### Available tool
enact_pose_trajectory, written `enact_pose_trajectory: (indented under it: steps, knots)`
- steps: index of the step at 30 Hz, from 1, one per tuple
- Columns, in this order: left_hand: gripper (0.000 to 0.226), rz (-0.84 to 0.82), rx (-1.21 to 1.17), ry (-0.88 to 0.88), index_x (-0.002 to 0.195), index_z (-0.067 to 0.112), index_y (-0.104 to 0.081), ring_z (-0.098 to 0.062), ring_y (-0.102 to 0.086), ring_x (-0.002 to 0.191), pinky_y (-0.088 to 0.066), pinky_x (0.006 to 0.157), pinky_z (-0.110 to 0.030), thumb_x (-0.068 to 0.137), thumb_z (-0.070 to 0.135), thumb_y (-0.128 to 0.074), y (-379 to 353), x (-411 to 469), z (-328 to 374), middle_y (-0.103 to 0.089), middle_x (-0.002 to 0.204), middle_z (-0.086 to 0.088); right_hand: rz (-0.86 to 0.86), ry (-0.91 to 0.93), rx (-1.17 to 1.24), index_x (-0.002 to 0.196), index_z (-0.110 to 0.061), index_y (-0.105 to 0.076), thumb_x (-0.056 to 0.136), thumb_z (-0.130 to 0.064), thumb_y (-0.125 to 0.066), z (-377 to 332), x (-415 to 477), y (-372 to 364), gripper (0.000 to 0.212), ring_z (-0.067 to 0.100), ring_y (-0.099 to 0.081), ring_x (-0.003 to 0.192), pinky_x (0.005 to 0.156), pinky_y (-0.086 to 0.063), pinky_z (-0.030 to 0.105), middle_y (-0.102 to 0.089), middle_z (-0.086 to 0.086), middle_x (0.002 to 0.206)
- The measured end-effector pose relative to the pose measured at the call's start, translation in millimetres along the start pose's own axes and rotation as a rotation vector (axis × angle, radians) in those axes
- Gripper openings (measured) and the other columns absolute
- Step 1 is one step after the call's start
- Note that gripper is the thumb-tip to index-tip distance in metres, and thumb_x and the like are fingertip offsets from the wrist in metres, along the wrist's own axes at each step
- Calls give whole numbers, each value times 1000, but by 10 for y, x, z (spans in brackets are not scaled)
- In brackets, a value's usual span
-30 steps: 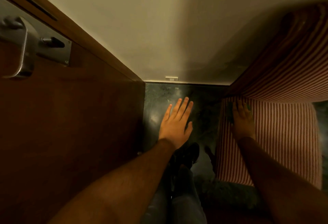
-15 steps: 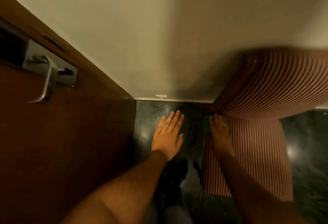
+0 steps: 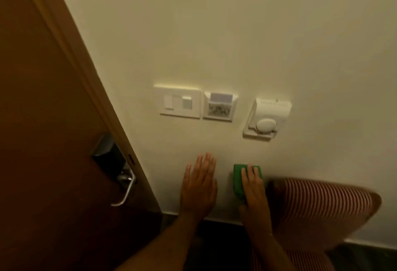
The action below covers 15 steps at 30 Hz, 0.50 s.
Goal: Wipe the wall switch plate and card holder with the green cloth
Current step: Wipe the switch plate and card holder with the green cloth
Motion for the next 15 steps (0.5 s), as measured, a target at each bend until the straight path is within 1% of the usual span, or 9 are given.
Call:
enact_pose_trajectory:
  steps: [1,3,4,6,8,10,12,15]
  knots:
    - [72,48,-14,3,178,18,-30,-29,-27,171,-16,136,-50,109,37,-41,220,159,-12,-12,188,-4,36,38,20,159,-6,-30,80,-18,-32,-160,115,122,80,14,7,161,129,-13,51,-17,9,170]
    - [75,185,-71,52,180,19,-12,-26,-8,175,-2,140,-44,111,37,-36,709,510,-31,4,189,0,104,106,47,161,-11,-23,86,-18,-32,-466,325,348,75,16,4,162,131,-8,46,-11,5,172]
    - [76,258,-111,86,181,20,-5,-24,-2,176,5,141,-42,112,37,-33,947,690,-38,7,189,0,141,146,52,162,-15,-19,88,-18,-33,-615,418,451,76,19,2,162,132,-5,42,-9,2,173]
    - [77,400,-141,111,181,22,3,-23,4,176,12,141,-41,113,37,-31,1407,1036,-53,9,189,-1,224,211,65,165,-23,-13,88,-14,-37,-889,590,644,81,24,-4,162,133,-1,37,-9,1,174]
    - [76,516,-110,83,181,23,5,-23,7,176,14,140,-42,114,36,-30,1781,1338,-105,12,189,-1,296,251,72,165,-25,-16,85,-7,-41,-1111,748,787,85,28,-8,162,133,-5,40,-15,1,173]
    - [78,588,-61,33,180,25,9,-22,12,175,16,140,-42,114,35,-33,2051,1594,-202,18,188,1,352,296,56,163,-21,-24,83,-2,-43,-1308,881,857,84,31,-10,161,133,-7,43,-19,2,172]
    - [80,622,-14,-34,179,28,12,-20,16,174,17,139,-42,115,32,-36,2240,1830,-299,22,186,4,399,325,40,160,-17,-31,82,1,-45,-1430,1002,847,81,31,-10,161,133,-8,45,-22,2,172]
    - [80,663,55,-139,178,30,11,-19,19,173,16,139,-43,116,31,-39,2394,2085,-412,23,185,5,468,296,26,158,-15,-34,84,2,-48,-1472,1163,750,77,26,-7,162,129,-20,55,-24,2,170]
Point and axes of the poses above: each hand's wrist, its own x-axis towards the middle knuckle, its own y-axis out of the back of the hand, z = x × y, the point moved 8 cm from there along x, towards the middle knuckle
